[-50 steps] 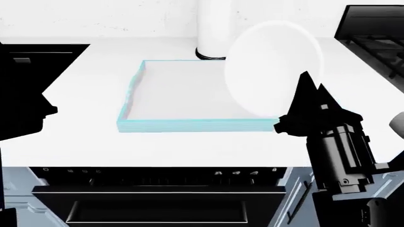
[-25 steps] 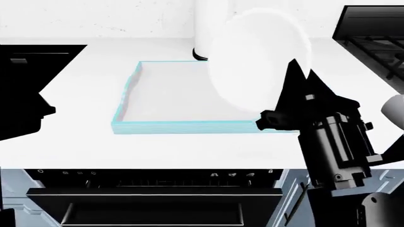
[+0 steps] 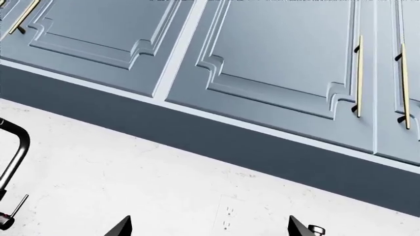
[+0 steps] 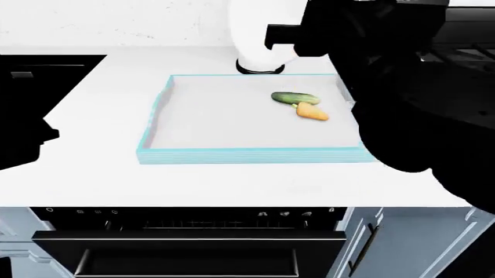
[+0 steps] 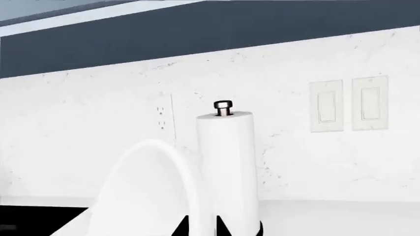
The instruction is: Place the two vegetables and bowl onto the tray for setting up a vegetable dip station.
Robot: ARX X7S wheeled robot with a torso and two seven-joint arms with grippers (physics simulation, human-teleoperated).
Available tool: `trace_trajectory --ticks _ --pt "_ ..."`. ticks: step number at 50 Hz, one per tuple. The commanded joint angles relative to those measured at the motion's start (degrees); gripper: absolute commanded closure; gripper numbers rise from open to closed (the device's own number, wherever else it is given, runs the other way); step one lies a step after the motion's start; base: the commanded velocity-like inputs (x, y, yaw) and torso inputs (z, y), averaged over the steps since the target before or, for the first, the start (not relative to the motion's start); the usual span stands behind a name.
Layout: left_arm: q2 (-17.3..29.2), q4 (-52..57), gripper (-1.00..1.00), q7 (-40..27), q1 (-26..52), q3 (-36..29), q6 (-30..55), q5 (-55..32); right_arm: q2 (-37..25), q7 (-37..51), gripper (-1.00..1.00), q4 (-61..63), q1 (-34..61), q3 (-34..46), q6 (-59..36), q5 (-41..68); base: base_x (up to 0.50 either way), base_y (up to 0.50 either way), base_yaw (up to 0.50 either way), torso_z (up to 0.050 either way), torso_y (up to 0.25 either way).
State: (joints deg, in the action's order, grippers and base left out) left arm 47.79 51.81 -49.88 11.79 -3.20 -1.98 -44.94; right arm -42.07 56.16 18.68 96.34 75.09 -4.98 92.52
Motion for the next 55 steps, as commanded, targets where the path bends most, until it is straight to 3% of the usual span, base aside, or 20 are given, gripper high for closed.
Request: trace_trajectory --ticks 1,12,17,34,55 --pt "0.21 0.12 -1.00 -0.12 -0.37 0.41 -0.41 -0.20 9.45 -9.79 1.00 -19.30 6.96 -1.04 -8.10 11.03 0.00 0.00 0.00 0.000 0.000" --pt "0.25 0.07 -1.00 -0.19 -0.39 0.39 -0.54 -0.20 18.34 -17.67 1.00 -39.67 7.73 -0.87 -13.92 19.32 0.00 0.00 0.00 0.000 0.000" --pt "0.13 0.05 -1.00 -0.15 -0.05 -0.10 -0.30 -0.01 20.38 -17.62 1.00 -41.93 6.46 -1.87 -14.40 22.79 0.00 0.00 0.00 0.000 0.002" --pt "0.07 -0.16 -1.00 -0.06 0.23 -0.48 -0.35 0.17 23.85 -13.89 1.00 -50.25 -0.11 -8.32 -1.47 27.30 0.00 0.00 0.00 0.000 0.000" --pt "0.16 -0.18 -1.00 -0.14 0.29 -0.70 -0.40 0.17 28.82 -18.00 1.00 -58.76 -3.64 -10.17 0.26 30.29 0.00 0.00 0.00 0.000 0.000"
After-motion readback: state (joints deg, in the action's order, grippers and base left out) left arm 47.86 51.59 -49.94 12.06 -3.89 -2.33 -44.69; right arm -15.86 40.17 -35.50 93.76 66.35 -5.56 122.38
